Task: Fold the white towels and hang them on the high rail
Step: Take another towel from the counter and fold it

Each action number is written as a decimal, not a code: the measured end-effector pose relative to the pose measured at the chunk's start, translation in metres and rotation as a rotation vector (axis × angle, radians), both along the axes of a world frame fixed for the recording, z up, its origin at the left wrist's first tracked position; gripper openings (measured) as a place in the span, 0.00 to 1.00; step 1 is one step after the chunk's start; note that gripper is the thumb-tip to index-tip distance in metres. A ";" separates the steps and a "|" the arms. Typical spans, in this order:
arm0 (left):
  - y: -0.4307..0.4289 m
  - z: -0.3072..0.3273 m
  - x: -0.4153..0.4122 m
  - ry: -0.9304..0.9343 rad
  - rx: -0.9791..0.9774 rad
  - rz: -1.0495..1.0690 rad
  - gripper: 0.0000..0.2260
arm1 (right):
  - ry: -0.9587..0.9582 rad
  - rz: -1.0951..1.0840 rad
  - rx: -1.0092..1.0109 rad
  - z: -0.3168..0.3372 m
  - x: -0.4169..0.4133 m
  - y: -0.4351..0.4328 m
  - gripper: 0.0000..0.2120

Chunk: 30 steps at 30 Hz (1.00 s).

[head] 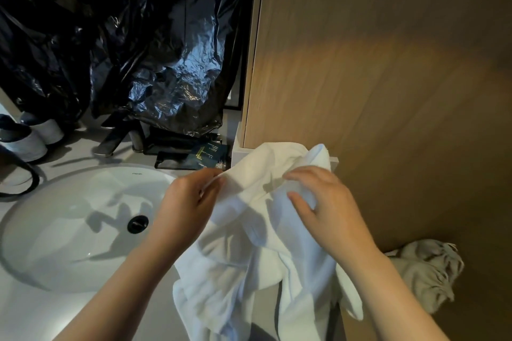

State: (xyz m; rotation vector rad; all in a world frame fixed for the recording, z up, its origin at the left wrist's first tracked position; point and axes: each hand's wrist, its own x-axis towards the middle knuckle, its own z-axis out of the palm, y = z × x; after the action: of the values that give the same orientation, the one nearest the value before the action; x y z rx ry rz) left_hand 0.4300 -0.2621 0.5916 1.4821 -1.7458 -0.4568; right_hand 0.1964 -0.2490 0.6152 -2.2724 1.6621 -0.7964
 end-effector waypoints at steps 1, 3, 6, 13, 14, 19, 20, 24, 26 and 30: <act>0.000 -0.001 0.002 0.003 0.005 0.012 0.07 | 0.021 0.056 0.070 -0.004 0.003 0.000 0.14; -0.002 -0.003 0.005 0.004 0.018 0.029 0.05 | 0.083 0.138 0.178 -0.014 0.009 -0.005 0.16; -0.003 -0.005 0.008 0.024 0.034 0.021 0.06 | 0.200 0.137 0.209 -0.028 0.009 -0.019 0.21; -0.002 -0.007 0.009 0.070 0.037 0.016 0.06 | 0.425 -0.021 0.375 -0.040 -0.011 -0.045 0.30; -0.002 -0.007 0.008 0.068 0.036 0.022 0.05 | 0.426 -0.024 0.394 -0.041 -0.011 -0.044 0.30; -0.003 -0.007 0.008 0.069 0.034 0.024 0.06 | 0.403 -0.018 0.278 -0.042 -0.003 -0.040 0.21; -0.004 -0.007 0.008 0.068 0.031 0.023 0.06 | 0.394 -0.012 0.257 -0.041 -0.001 -0.039 0.19; -0.005 -0.008 0.008 0.065 0.021 0.029 0.05 | 0.356 0.089 0.367 -0.051 0.010 -0.036 0.23; -0.004 -0.007 0.006 0.067 0.011 0.035 0.05 | 0.363 0.117 0.421 -0.058 0.016 -0.035 0.19; -0.002 -0.003 0.008 0.051 0.016 0.006 0.05 | 0.362 0.156 0.353 -0.055 0.011 -0.034 0.10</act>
State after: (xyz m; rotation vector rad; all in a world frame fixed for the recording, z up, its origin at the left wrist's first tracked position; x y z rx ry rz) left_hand 0.4382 -0.2646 0.5889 1.4741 -1.7012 -0.5029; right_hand 0.2072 -0.2831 0.5606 -2.3401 1.5782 -0.0464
